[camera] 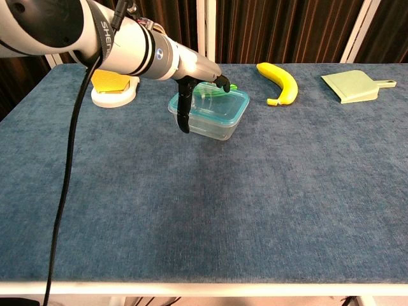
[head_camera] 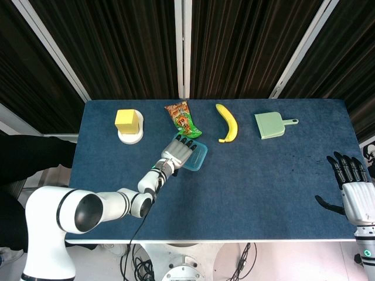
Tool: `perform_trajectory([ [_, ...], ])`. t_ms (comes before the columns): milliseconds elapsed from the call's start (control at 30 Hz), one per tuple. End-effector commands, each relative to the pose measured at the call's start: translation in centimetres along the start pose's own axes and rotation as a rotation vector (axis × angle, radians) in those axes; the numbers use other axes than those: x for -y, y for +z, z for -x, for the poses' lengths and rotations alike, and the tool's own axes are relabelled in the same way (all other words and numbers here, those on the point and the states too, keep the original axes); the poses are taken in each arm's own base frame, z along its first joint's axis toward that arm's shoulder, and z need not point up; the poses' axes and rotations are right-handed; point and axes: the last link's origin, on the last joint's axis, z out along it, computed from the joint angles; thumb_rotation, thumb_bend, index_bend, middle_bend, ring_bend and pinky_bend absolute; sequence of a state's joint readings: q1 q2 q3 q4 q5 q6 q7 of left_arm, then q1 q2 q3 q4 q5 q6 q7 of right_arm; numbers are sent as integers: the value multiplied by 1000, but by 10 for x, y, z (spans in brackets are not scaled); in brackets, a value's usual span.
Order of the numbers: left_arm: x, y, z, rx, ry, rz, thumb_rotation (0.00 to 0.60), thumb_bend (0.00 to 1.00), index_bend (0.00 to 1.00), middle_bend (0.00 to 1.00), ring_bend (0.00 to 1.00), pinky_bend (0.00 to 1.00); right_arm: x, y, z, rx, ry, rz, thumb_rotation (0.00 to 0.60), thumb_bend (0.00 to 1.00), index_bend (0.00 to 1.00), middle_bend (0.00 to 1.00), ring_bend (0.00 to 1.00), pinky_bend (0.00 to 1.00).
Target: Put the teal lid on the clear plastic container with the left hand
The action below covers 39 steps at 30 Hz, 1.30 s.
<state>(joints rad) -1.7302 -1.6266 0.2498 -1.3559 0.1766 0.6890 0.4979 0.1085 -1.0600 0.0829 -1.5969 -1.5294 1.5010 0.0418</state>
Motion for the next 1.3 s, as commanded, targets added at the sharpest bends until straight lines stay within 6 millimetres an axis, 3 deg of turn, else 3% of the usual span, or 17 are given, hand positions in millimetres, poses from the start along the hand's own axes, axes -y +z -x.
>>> perform_trajectory([
  [33, -2, 1, 1, 8, 7, -4, 600, 0, 70, 0, 0, 42, 0, 0, 0, 0, 0, 0, 600, 77, 0, 0, 0, 0],
  [733, -3, 3, 2, 24, 11, -38, 600, 0, 64, 0, 0, 43, -2, -2, 0, -2, 2, 7, 600, 78, 0, 0, 0, 0],
  [1000, 18, -19, -1, -25, -86, -40, 600, 0, 68, 8, 0, 45, -1, -2, -2, -7, 2, 0, 600, 78, 0, 0, 0, 0],
  [1300, 33, -55, 36, -21, -88, -23, 600, 0, 163, 112, 0, 48, 2, -1, 0, -4, 3, -16, 600, 78, 0, 0, 0, 0],
])
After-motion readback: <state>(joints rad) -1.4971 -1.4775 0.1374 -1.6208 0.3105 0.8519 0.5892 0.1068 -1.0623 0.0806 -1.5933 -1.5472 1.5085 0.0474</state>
